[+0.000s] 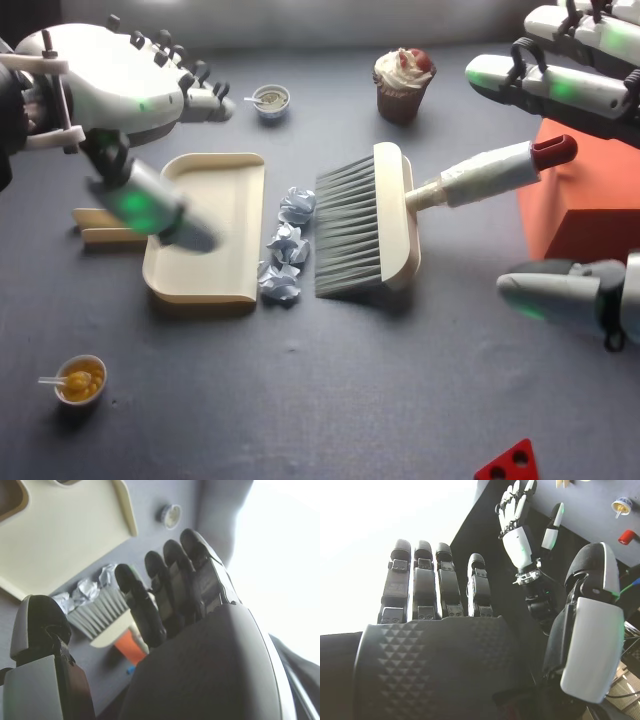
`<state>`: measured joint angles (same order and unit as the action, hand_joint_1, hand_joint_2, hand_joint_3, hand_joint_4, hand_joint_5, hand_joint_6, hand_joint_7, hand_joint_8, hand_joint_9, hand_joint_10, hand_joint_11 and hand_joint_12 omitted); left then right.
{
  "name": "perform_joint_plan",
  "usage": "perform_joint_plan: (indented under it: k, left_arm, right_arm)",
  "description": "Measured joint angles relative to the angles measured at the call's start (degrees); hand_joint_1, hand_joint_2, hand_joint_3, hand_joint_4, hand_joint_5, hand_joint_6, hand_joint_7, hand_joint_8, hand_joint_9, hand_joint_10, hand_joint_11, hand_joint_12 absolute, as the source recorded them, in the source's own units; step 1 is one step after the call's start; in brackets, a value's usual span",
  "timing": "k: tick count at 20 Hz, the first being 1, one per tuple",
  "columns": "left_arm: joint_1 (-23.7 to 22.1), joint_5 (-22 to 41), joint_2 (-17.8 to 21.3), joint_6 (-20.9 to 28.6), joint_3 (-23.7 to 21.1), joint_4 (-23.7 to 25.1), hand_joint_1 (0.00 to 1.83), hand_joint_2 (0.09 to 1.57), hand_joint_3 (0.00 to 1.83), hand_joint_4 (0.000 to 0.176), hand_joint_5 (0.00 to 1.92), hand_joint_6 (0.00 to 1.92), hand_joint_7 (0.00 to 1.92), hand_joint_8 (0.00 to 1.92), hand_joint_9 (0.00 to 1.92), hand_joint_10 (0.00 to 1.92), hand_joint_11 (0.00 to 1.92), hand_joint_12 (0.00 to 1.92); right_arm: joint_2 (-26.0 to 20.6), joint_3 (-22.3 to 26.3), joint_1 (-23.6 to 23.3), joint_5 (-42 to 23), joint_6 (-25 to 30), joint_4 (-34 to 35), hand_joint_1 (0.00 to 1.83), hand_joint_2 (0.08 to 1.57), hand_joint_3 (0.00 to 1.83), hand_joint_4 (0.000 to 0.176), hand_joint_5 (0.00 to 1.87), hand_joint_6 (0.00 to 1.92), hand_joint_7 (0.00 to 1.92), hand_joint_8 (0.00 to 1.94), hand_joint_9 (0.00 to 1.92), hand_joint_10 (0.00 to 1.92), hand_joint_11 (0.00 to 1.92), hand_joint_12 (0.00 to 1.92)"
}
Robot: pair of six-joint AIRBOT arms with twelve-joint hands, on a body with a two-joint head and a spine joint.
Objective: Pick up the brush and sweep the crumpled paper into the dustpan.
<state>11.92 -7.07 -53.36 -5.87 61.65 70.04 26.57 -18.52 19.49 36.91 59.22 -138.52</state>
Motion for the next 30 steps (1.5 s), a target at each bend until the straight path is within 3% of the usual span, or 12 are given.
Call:
perform_joint_plan:
  k: [6, 11, 12, 14, 17, 20, 23, 25, 27, 28, 29, 30]
  left_arm:
    - [-0.7, -0.4, -0.1, -0.1, 0.0, 1.1, 0.00, 0.85, 0.00, 0.000, 0.03, 0.00, 0.09, 0.00, 0.09, 0.00, 0.07, 0.04]
    - [-0.7, -0.8, -0.4, 0.0, -0.2, 2.1, 0.01, 0.83, 0.00, 0.000, 0.06, 0.01, 0.13, 0.02, 0.13, 0.02, 0.11, 0.05]
    - [-0.7, -1.0, -0.7, 0.2, 0.0, 2.5, 0.08, 0.84, 0.00, 0.000, 0.07, 0.01, 0.13, 0.01, 0.13, 0.01, 0.12, 0.05]
    - [-0.2, -0.6, -0.8, 5.0, 0.5, 7.2, 0.15, 0.85, 0.00, 0.000, 0.08, 0.01, 0.13, 0.01, 0.13, 0.01, 0.11, 0.04]
    - [0.5, 0.1, -0.7, 13.9, 2.4, 17.3, 0.32, 0.88, 0.01, 0.000, 0.04, 0.00, 0.09, 0.00, 0.08, 0.00, 0.09, 0.03]
    - [2.6, 0.8, -0.7, 27.3, 3.3, 28.9, 0.64, 0.88, 0.00, 0.000, 0.00, 0.00, 0.06, 0.00, 0.07, 0.01, 0.08, 0.03]
    - [2.6, 1.2, -0.8, 31.3, 3.8, 33.0, 0.87, 0.89, 0.00, 0.000, 0.01, 0.00, 0.09, 0.01, 0.10, 0.01, 0.11, 0.03]
    - [3.6, 0.3, -0.7, 37.2, 4.0, 37.9, 0.96, 0.90, 0.00, 0.000, 0.02, 0.00, 0.08, 0.01, 0.09, 0.01, 0.09, 0.02]
    - [5.6, -1.6, -0.7, 52.4, 4.2, 50.5, 0.97, 0.90, 0.00, 0.000, 0.02, 0.00, 0.08, 0.00, 0.09, 0.00, 0.10, 0.03]
    - [7.5, -3.4, -0.8, 67.3, 4.8, 63.1, 0.97, 0.90, 0.00, 0.000, 0.02, 0.00, 0.08, 0.00, 0.09, 0.00, 0.10, 0.03]
    - [9.1, -4.8, -0.8, 74.6, 5.3, 68.7, 0.95, 0.90, 0.01, 0.000, 0.04, 0.01, 0.09, 0.01, 0.11, 0.01, 0.12, 0.04]
    - [10.1, -5.5, -0.9, 75.8, 5.9, 69.6, 0.91, 0.92, 0.01, 0.000, 0.05, 0.01, 0.08, 0.00, 0.11, 0.01, 0.13, 0.04]
  right_arm:
    - [-0.6, 1.7, 0.1, 0.0, -0.1, 0.9, 0.00, 0.90, 0.00, 0.000, 0.10, 0.01, 0.11, 0.01, 0.13, 0.01, 0.10, 0.02]
    - [-0.6, 2.5, 0.1, 2.3, -1.7, 0.9, 0.00, 0.94, 0.01, 0.000, 0.08, 0.00, 0.09, 0.00, 0.10, 0.00, 0.09, 0.01]
    - [-0.6, 2.3, 0.1, 2.6, -1.8, 0.9, 0.00, 0.94, 0.01, 0.000, 0.09, 0.01, 0.10, 0.01, 0.11, 0.01, 0.10, 0.01]
    - [-0.5, 2.0, 0.1, 2.4, -1.9, 1.0, 0.00, 0.94, 0.00, 0.000, 0.11, 0.01, 0.12, 0.01, 0.13, 0.01, 0.12, 0.02]
    - [-0.5, 2.0, 0.1, 1.7, -2.0, 2.3, 0.00, 0.95, 0.00, 0.000, 0.12, 0.00, 0.13, 0.00, 0.14, 0.00, 0.13, 0.02]
    - [-0.5, 2.6, 0.1, 1.9, -4.2, 3.1, 0.00, 0.95, 0.00, 0.000, 0.13, 0.00, 0.14, 0.00, 0.13, 0.00, 0.14, 0.02]
    - [-0.5, 3.3, 0.1, 1.9, -5.1, 2.8, 0.00, 0.95, 0.00, 0.000, 0.14, 0.01, 0.14, 0.00, 0.13, 0.00, 0.13, 0.01]
    - [-0.5, 3.4, 0.1, 2.0, -5.2, 2.9, 0.00, 0.94, 0.00, 0.000, 0.13, 0.00, 0.14, 0.00, 0.14, 0.00, 0.14, 0.02]
    - [-0.5, 3.1, 0.1, 2.1, -5.2, 3.0, 0.00, 0.95, 0.00, 0.000, 0.14, 0.00, 0.15, 0.00, 0.14, 0.00, 0.15, 0.02]
    - [-0.5, 3.1, 0.1, 2.2, -5.2, 3.6, 0.00, 0.95, 0.00, 0.000, 0.14, 0.00, 0.15, 0.00, 0.14, 0.00, 0.15, 0.02]
    - [-0.5, 3.3, 0.1, 2.2, -5.3, 4.6, 0.00, 0.95, 0.00, 0.000, 0.14, 0.00, 0.14, 0.00, 0.14, 0.00, 0.14, 0.01]
    - [-0.5, 3.7, 0.0, 2.7, -6.5, 6.7, 0.00, 0.95, 0.00, 0.000, 0.14, 0.01, 0.15, 0.00, 0.15, 0.00, 0.14, 0.01]
